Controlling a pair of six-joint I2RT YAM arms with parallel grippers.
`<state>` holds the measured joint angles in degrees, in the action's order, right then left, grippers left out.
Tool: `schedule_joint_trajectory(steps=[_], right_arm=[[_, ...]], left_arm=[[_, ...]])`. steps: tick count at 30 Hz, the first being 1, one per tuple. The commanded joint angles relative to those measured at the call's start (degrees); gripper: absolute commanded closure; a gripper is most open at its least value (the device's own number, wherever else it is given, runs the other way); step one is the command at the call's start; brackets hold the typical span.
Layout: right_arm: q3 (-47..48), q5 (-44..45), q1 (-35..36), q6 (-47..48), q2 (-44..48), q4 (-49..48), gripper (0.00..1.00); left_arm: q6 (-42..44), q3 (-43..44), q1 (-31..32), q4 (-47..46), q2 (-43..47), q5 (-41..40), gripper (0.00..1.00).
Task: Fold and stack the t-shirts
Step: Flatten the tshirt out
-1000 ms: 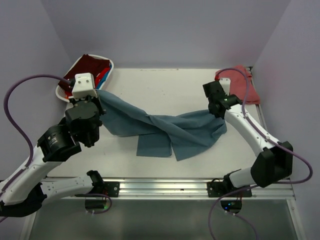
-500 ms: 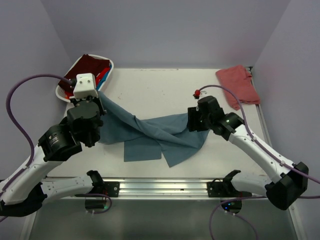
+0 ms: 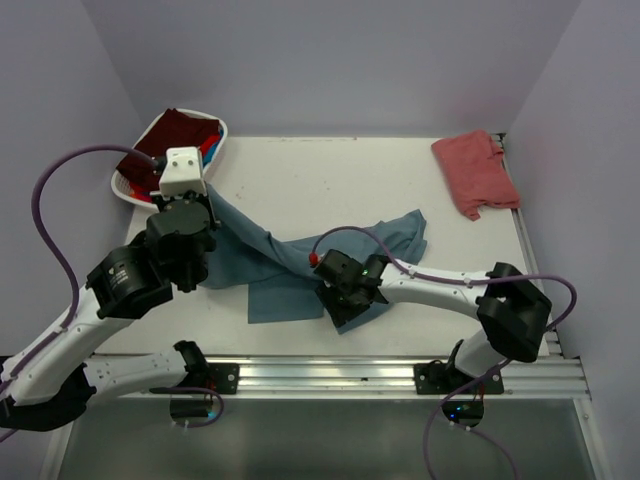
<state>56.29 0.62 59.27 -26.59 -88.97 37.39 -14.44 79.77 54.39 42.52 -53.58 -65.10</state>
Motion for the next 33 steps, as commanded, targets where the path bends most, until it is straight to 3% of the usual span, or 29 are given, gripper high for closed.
schedule_joint_trajectory(steps=[1, 13, 16, 17, 18, 20, 25, 28, 33], right_arm=[[2.68, 1.66, 2.69, -2.15, -2.16, -1.53, 0.54], [4.53, 9.57, 4.46, -2.85, -11.05, -2.76, 0.59], [4.00, 10.19, 4.46, -3.21, -12.37, -4.07, 0.75], [3.57, 10.27, 4.46, -3.21, -12.80, -4.77, 0.92], [3.47, 10.19, 4.46, -3.38, -13.16, -4.95, 1.00], [3.04, 10.54, 4.46, -3.82, -12.11, -5.21, 1.00], [4.61, 17.90, 4.37, -4.35, 5.00, 0.39, 1.00], [9.87, 30.37, 3.14, -3.39, 17.89, 6.63, 1.00], [20.25, 46.45, -0.90, 3.99, 28.49, 8.76, 1.00]], left_arm=[[-1.56, -0.40, -0.43, -1.92, 1.37, -0.29, 1.00], [-1.65, -1.54, -0.43, -2.27, 2.96, -0.03, 1.00], [-2.26, -1.63, -0.43, -1.83, 3.40, 0.24, 1.00], [-2.44, -1.63, -0.43, -1.57, 3.74, 0.15, 1.00], [-2.61, -1.63, -0.43, -1.30, 3.75, 0.15, 1.00], [-2.70, -1.55, -0.43, -0.69, 3.92, 0.06, 1.00], [-2.44, -0.32, -0.43, 0.37, 4.19, -0.64, 1.00], [0.36, -0.14, -0.43, -2.17, 4.80, 0.41, 1.00], [5.20, 0.56, -0.43, -6.74, 4.63, 5.50, 1.00]])
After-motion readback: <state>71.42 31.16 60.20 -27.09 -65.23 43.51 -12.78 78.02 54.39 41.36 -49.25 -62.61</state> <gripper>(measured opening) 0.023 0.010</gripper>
